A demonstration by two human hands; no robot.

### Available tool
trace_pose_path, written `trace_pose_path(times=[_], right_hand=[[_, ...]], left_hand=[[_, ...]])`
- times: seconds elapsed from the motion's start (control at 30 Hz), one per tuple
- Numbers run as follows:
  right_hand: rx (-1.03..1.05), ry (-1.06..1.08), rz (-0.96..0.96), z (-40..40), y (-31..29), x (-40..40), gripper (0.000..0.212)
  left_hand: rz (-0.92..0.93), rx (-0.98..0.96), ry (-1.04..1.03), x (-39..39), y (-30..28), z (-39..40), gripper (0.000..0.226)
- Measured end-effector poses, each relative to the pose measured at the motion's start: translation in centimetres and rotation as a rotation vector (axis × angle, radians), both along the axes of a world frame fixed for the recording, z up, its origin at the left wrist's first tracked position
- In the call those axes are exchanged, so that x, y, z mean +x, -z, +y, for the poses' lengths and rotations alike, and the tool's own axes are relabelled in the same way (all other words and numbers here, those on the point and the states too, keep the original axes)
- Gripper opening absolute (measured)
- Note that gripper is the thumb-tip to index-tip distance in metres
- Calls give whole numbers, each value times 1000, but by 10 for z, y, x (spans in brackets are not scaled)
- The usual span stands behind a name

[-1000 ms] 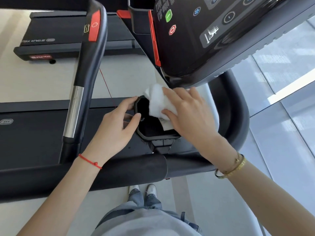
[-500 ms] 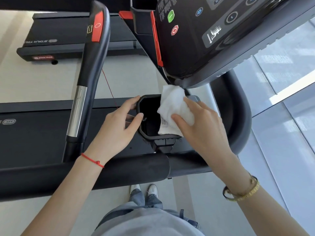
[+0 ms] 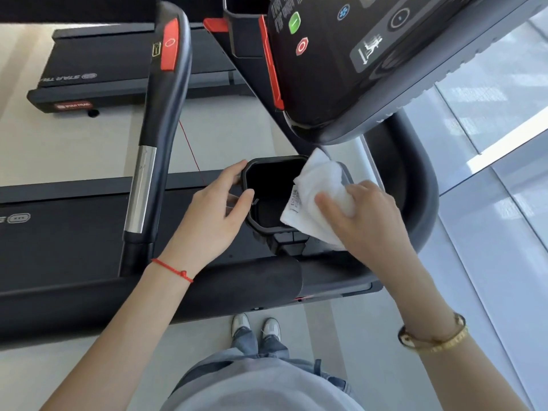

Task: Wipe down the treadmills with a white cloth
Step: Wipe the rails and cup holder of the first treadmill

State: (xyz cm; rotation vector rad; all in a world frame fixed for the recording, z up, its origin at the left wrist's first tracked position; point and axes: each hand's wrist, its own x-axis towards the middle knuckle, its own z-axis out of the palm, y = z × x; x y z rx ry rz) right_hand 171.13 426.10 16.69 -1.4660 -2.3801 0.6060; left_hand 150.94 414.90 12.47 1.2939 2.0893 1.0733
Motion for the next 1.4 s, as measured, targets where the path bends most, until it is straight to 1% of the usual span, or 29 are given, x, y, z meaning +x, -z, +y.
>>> trace_pose_path(times=[0.13,0.23,0.37,0.5,0.6,0.67,0.77,0.83,0.97,1.0,1.13,1.2,1.27,1.3,1.4], right_hand=[[-58,-55,-49,27,-4,-30,33],[-16,-73,-29,20,2,-26,30],[-6,-77,19,0,6,-3,40],[-114,-77,5,17,5,-19,27],[-125,-63,23,28,2,-33,31],[-101,-57,33,21,4,-25,30],[-84,-30,54,1,7,-5,41],[-85,-18,61,-2,7,-2,44],[-125,-35,11,19,4,-25,32],[-118,-53,-11,26,3,-31,32],[-34,-125,-74,34,0,-38,39],[108,-183,-107,28,-1,-38,46],[303,-305,-208,22,1,-45,50],[368,-354,-262,21,1,-51,50],[421,-394,-351,25,-1,-63,47]], left_hand=[[14,-3,8,0,0,0,52],[26,-2,15,0,-1,-1,52],[39,2,20,0,0,-1,52],[41,-1,20,-1,1,-1,52],[44,-5,21,-1,0,-1,53],[44,-7,21,0,-1,-1,53],[45,3,22,1,-1,-2,53],[48,3,18,1,-2,-2,52],[44,-14,10,2,-1,-3,52],[42,-15,9,2,-1,-3,52],[40,-11,10,2,-2,-3,53],[37,-11,9,3,-2,-3,53],[28,-9,8,4,-4,-2,54],[21,-8,4,4,-5,-2,55],[-5,-12,-35,4,-6,-2,55]])
